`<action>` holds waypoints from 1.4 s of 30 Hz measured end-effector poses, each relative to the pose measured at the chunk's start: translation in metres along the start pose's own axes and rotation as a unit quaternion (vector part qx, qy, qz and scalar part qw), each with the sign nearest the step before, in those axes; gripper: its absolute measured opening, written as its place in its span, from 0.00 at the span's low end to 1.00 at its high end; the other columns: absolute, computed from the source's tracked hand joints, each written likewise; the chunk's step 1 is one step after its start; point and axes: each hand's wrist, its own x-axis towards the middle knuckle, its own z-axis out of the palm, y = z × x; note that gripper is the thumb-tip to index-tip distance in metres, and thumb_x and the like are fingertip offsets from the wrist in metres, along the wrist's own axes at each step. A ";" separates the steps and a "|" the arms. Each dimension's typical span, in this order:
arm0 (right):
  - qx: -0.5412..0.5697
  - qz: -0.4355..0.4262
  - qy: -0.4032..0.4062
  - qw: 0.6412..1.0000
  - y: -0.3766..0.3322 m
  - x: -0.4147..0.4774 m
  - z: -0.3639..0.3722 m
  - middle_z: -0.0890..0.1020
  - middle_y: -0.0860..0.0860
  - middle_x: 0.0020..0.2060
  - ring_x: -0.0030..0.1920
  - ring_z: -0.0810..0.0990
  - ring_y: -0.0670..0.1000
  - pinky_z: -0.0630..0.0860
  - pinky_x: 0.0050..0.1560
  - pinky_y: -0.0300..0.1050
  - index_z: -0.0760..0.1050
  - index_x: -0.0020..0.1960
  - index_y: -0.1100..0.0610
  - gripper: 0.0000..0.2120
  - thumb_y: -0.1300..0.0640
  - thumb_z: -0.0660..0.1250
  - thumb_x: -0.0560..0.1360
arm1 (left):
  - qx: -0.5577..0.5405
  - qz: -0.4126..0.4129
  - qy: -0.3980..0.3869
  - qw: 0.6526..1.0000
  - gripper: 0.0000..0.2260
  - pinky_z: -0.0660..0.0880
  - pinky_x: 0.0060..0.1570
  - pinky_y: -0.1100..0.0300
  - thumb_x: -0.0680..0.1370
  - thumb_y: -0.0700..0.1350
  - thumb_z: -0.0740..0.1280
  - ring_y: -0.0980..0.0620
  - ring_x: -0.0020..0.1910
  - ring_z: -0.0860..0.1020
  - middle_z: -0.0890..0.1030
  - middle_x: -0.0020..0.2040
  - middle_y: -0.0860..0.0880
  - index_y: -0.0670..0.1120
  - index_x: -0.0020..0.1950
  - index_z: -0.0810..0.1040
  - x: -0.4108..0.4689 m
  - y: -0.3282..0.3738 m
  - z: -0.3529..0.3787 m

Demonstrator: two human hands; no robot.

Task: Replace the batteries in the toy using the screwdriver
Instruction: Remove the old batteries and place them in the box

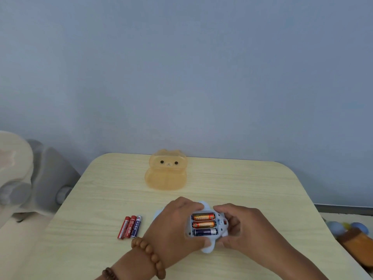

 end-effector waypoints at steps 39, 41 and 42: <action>-0.081 0.008 0.007 0.997 0.004 -0.004 0.023 0.84 0.41 0.47 0.47 0.81 0.41 0.80 0.49 0.43 0.76 0.61 0.43 0.24 0.48 0.74 0.65 | 0.058 0.069 0.006 0.996 0.13 0.75 0.51 0.63 0.73 0.51 0.65 0.60 0.53 0.75 0.73 0.60 0.61 0.55 0.57 0.73 0.017 0.016 0.000; -0.078 0.009 0.008 0.997 0.005 -0.005 0.023 0.83 0.40 0.47 0.48 0.81 0.41 0.80 0.50 0.42 0.76 0.62 0.43 0.25 0.49 0.75 0.65 | 0.094 0.085 0.006 0.992 0.13 0.74 0.51 0.61 0.75 0.52 0.66 0.59 0.58 0.74 0.72 0.64 0.62 0.55 0.59 0.75 0.019 0.012 -0.002; -0.076 0.009 0.009 0.997 0.005 -0.005 0.023 0.84 0.41 0.47 0.48 0.81 0.41 0.80 0.50 0.42 0.76 0.62 0.43 0.25 0.50 0.75 0.66 | 0.117 0.089 0.010 0.989 0.12 0.74 0.49 0.62 0.75 0.53 0.66 0.59 0.58 0.74 0.73 0.64 0.62 0.56 0.58 0.77 0.019 0.012 -0.004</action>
